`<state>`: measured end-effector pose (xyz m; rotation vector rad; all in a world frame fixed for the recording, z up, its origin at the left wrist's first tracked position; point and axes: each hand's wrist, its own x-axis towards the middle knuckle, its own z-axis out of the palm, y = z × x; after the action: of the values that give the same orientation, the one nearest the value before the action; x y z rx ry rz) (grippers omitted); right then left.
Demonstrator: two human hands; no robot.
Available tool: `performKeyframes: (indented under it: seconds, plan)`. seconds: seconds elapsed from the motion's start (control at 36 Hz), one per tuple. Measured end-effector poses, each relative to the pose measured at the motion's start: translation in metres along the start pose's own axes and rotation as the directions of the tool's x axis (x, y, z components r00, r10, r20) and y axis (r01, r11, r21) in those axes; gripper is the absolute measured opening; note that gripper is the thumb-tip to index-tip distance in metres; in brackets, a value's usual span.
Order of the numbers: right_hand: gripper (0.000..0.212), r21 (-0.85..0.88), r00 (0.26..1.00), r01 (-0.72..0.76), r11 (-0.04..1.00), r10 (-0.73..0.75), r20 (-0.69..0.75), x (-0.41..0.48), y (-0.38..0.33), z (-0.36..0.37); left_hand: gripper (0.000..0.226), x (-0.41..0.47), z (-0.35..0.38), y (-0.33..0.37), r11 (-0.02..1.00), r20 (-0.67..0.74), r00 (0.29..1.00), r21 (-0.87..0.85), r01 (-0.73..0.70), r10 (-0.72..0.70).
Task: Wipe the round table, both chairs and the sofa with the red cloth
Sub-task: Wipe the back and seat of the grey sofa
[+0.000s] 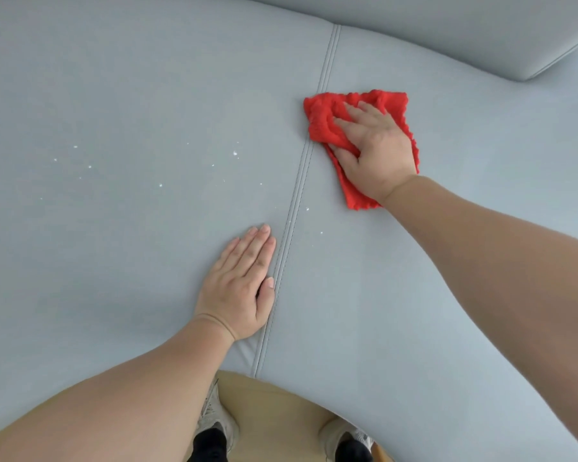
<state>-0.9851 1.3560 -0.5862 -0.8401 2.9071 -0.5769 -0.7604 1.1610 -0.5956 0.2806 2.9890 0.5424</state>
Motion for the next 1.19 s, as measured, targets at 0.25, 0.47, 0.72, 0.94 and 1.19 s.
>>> performKeyframes:
  seconds: [0.25, 0.47, 0.72, 0.94, 1.19]
  plan:
    - [0.047, 0.004, 0.999, 0.049, 0.999, -0.049, 0.019, -0.053, -0.038, 0.014, 0.055, 0.000, -0.005, 0.002, 1.000, 0.011, 1.000, -0.006, 0.009, -0.009]
    - [0.046, -0.001, 0.996, 0.082, 0.997, -0.082, 0.028, -0.103, -0.067, 0.022, 0.054, -0.001, -0.014, 0.006, 0.999, 0.031, 0.999, -0.033, 0.023, -0.022]
    - [0.042, 0.014, 0.997, 0.072, 0.997, -0.073, 0.018, -0.168, -0.109, 0.035, 0.052, -0.045, -0.046, -0.040, 0.990, 0.016, 0.990, 0.019, 0.143, -0.143]
    - [0.036, -0.023, 0.992, 0.128, 0.992, -0.128, -0.006, -0.208, -0.152, 0.052, 0.052, -0.080, -0.066, -0.084, 0.963, -0.008, 0.967, 0.087, 0.255, -0.255]
    - [0.035, -0.052, 0.985, 0.170, 0.984, -0.171, -0.007, -0.210, -0.172, 0.060, 0.054, -0.084, -0.074, -0.107, 0.959, -0.015, 0.965, 0.110, 0.262, -0.262]
